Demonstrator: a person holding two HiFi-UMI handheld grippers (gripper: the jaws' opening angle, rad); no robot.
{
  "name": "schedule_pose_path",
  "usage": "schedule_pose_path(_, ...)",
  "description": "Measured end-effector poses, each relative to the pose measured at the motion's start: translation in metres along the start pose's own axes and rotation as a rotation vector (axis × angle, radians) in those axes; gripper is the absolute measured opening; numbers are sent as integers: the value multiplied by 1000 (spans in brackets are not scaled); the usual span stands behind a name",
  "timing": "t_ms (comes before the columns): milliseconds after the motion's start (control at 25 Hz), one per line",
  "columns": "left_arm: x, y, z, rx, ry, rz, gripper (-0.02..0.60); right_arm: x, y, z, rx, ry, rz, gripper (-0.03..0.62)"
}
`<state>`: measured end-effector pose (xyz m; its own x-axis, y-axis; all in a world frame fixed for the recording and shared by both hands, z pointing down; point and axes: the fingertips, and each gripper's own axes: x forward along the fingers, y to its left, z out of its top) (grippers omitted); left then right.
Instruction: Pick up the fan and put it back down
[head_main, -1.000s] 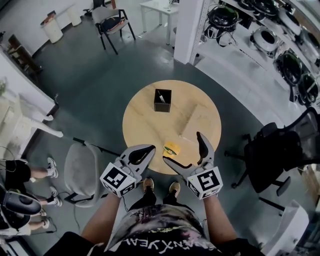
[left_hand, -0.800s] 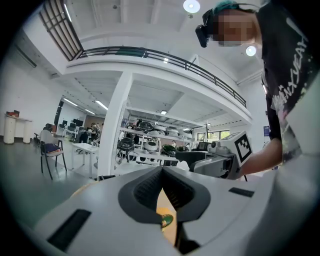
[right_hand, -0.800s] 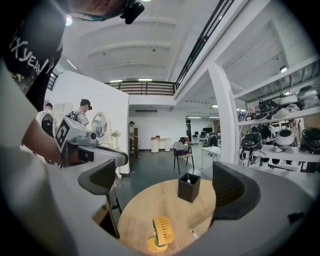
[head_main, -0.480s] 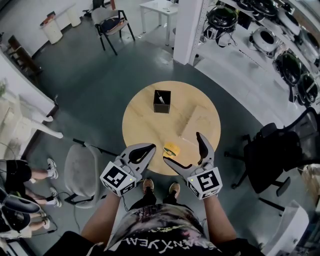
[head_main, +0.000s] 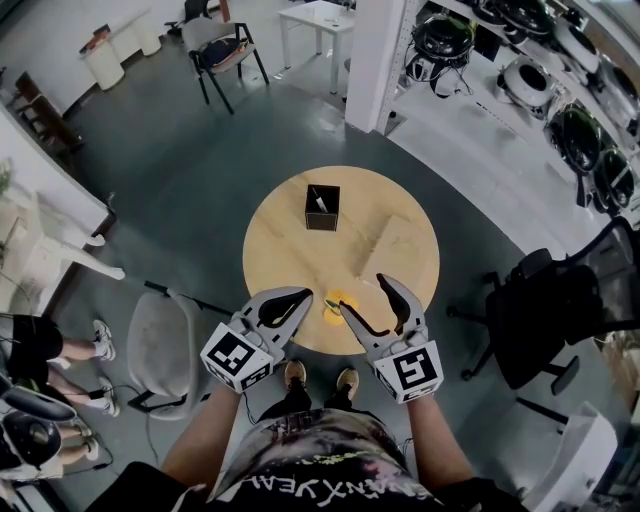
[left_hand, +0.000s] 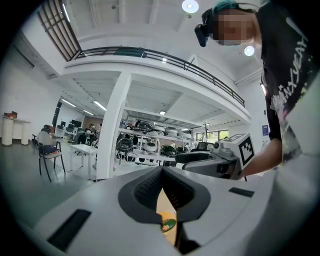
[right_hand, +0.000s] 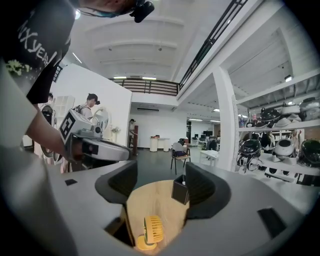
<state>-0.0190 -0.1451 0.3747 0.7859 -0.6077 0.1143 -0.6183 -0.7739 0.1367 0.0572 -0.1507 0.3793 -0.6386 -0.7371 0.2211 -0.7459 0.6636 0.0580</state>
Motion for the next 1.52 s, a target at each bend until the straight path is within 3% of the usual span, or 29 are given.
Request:
schedule_pose_path(40,1,0,0,0,-1,-2,12,0,-2,2,-21,-14,-18,245)
schedule_pose_path(80,1,0,0,-1,-1,-5,12,0,-4,5,-41,-37,-35,94)
schedule_pose_path(120,2,0,1,1,-1,-8,12,0,-5,7,-51,-57,-44,6)
schedule_pose_path(1520,9,7,9,15,-9,-9,12,7,4,16,-57,-94,12,-1)
